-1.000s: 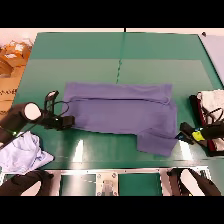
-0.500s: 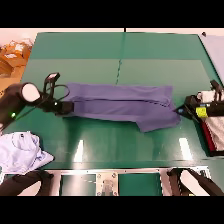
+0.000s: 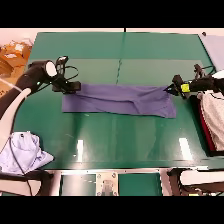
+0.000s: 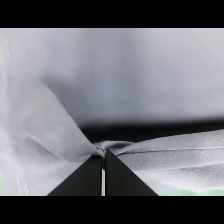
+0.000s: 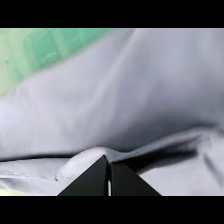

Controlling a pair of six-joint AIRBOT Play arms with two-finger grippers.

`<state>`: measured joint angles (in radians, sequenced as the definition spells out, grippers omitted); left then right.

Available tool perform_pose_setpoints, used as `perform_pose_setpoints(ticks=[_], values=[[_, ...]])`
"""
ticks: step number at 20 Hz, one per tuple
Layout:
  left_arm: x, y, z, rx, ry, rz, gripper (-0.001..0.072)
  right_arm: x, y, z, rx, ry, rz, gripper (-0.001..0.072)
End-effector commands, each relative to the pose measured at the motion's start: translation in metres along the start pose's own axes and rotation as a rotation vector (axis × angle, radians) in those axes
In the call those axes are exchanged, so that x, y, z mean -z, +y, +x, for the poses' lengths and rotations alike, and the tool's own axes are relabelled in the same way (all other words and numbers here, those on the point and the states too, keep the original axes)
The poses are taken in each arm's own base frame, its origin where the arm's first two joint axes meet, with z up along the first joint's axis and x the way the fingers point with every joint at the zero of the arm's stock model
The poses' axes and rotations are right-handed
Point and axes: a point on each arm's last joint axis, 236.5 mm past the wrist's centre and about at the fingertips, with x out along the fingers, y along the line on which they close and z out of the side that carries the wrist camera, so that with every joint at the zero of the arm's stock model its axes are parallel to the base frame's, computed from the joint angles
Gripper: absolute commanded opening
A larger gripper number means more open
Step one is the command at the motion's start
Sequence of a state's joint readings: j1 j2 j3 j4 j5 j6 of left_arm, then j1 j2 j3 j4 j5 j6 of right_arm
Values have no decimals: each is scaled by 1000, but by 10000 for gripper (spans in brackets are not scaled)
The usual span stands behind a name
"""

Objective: Fold the shirts.

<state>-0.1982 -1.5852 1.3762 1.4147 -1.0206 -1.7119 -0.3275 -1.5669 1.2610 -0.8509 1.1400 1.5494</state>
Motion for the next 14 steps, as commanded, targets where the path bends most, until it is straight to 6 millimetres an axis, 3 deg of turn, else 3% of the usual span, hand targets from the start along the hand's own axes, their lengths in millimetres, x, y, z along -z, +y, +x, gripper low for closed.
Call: perform_pose_setpoints(ticks=[1,2,3,4,5,6,8,10,11,13,14], values=[[-27,17,26,-17,-30,-61,22,-35,-8,30,-1,5,-5,18],[-37,18,29,-10,-68,-67,45,-40,-8,35,-3,4,-7,18],[-52,14,28,7,-133,-55,408,-46,-8,38,-6,-14,-23,36],[-70,6,24,45,-209,-73,693,-55,-5,38,-15,-51,-47,209],[-85,-2,18,84,-267,-97,701,-64,-2,33,-17,-79,-80,383],[-96,-5,11,91,-304,-93,702,-73,-3,22,-15,-99,-100,476],[-105,-5,-8,78,-300,-69,701,-82,-14,-8,-16,-88,-130,514],[-103,5,-24,31,-251,-39,701,-84,-42,-37,-5,-66,-151,514],[-100,9,-30,9,-228,-25,701,-81,-59,-48,-4,-48,-150,519],[-92,7,-36,7,-180,-25,679,-65,-92,-55,-12,0,-128,605],[-87,1,-35,33,-155,-37,463,-56,-104,-50,-25,21,-116,605]])
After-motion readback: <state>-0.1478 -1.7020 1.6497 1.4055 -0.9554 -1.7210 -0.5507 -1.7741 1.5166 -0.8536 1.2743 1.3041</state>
